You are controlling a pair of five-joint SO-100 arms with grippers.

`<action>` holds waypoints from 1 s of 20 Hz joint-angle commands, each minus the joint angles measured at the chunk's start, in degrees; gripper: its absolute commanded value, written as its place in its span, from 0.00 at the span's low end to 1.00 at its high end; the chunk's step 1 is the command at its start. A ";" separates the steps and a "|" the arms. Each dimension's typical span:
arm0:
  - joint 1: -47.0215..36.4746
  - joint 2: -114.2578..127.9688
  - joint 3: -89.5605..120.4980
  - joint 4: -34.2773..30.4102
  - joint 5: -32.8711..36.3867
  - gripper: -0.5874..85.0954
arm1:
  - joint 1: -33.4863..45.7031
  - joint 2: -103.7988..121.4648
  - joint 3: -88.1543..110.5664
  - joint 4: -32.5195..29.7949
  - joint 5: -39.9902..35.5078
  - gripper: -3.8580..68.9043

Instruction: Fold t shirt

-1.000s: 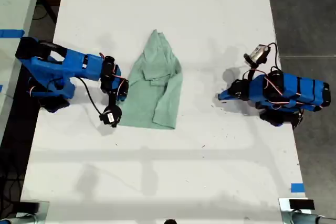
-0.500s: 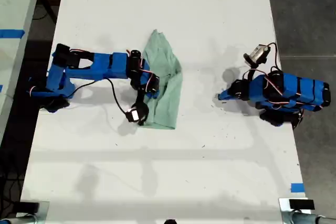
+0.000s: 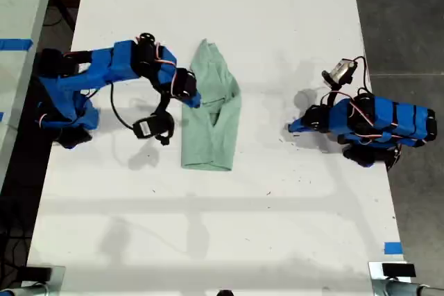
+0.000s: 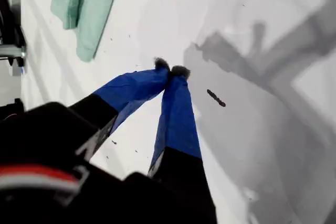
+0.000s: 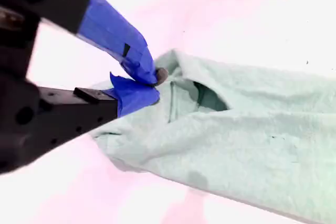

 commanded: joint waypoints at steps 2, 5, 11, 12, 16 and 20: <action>-3.16 50.54 48.16 -20.65 -2.02 0.01 | -0.35 0.88 3.16 0.70 -1.67 0.08; -1.49 86.84 90.70 -37.97 -3.16 0.00 | -0.26 0.88 3.16 0.70 -1.49 0.08; -3.25 108.37 111.45 -33.66 -4.57 0.00 | -0.09 0.88 3.16 0.70 -1.14 0.08; -3.87 108.37 111.45 -32.96 -4.57 0.00 | 0.00 0.88 3.16 0.79 -1.14 0.08; -3.52 108.37 111.36 -32.43 -5.01 0.00 | -0.09 0.88 3.16 0.79 -1.14 0.08; -3.69 108.37 111.36 -32.34 -5.01 0.00 | -0.09 0.88 3.16 0.79 -1.23 0.08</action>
